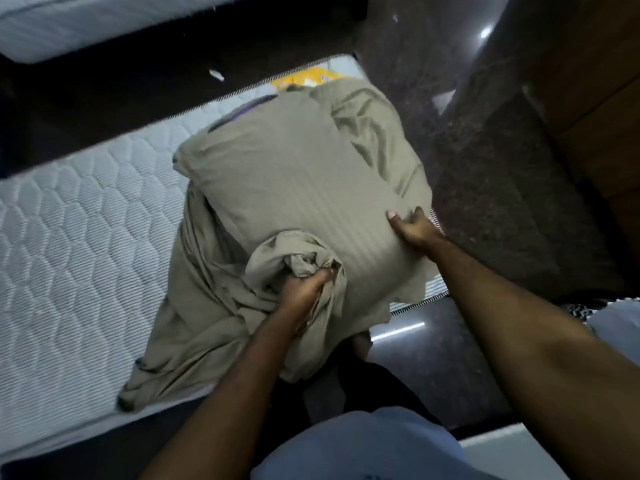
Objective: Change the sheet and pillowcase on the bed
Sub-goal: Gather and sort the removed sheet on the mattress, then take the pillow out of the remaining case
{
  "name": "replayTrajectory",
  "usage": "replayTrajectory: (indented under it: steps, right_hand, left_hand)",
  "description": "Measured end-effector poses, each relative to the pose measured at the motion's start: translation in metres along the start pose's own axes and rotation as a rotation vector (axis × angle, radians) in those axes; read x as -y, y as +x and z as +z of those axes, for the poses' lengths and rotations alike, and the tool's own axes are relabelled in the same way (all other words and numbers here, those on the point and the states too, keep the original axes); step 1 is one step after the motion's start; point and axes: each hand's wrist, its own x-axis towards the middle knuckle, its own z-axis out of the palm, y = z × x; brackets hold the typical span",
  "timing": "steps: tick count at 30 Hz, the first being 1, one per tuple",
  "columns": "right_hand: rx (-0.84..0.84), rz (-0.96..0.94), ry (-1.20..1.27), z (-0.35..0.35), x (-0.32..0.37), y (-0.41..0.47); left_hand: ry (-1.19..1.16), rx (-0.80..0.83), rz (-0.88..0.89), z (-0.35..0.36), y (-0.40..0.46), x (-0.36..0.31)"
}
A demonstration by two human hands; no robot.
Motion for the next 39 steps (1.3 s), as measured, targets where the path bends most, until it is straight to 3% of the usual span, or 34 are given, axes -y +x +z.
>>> replayTrajectory:
  steps: [3,6,9,13,17,24,27,30,33,36,39]
  right_hand:
    - [0.088,-0.020,0.063,0.017,-0.001,0.008]
    - [0.303,-0.120,0.062,0.026,0.029,-0.005]
    - [0.523,-0.185,-0.021,0.043,0.049,-0.011]
    - [0.291,-0.128,-0.151,0.069,0.016,0.021]
    - [0.188,-0.036,-0.244,0.062,-0.007,0.032]
    - [0.286,0.064,0.235,0.088,-0.027,0.059]
    - [0.249,0.049,0.280,0.095,-0.027,0.068]
    - [0.255,0.031,0.322,0.095,-0.027,0.068]
    - [0.299,0.017,0.361,0.098,-0.021,0.056]
    - [0.277,-0.024,0.380,0.104,-0.003,0.033]
    - [0.245,-0.088,0.391,0.116,0.025,0.005]
  left_hand:
    - [0.280,-0.100,-0.017,-0.004,0.012,0.013]
    - [0.630,-0.371,-0.053,-0.030,0.009,0.017]
    - [0.584,-0.481,-0.056,-0.060,0.002,0.020]
    - [0.545,-0.271,-0.006,-0.049,0.008,0.019]
    - [0.761,-0.038,-0.050,-0.017,0.037,0.021]
    - [0.807,0.066,-0.172,-0.013,0.085,0.031]
    - [0.631,0.092,-0.236,-0.014,0.092,0.043]
    - [0.601,0.063,-0.244,-0.012,0.088,0.050]
    - [0.734,-0.015,-0.163,-0.018,0.078,0.057]
    - [0.718,-0.237,-0.076,-0.036,0.060,0.063]
    - [0.540,-0.409,-0.063,-0.065,0.048,0.063]
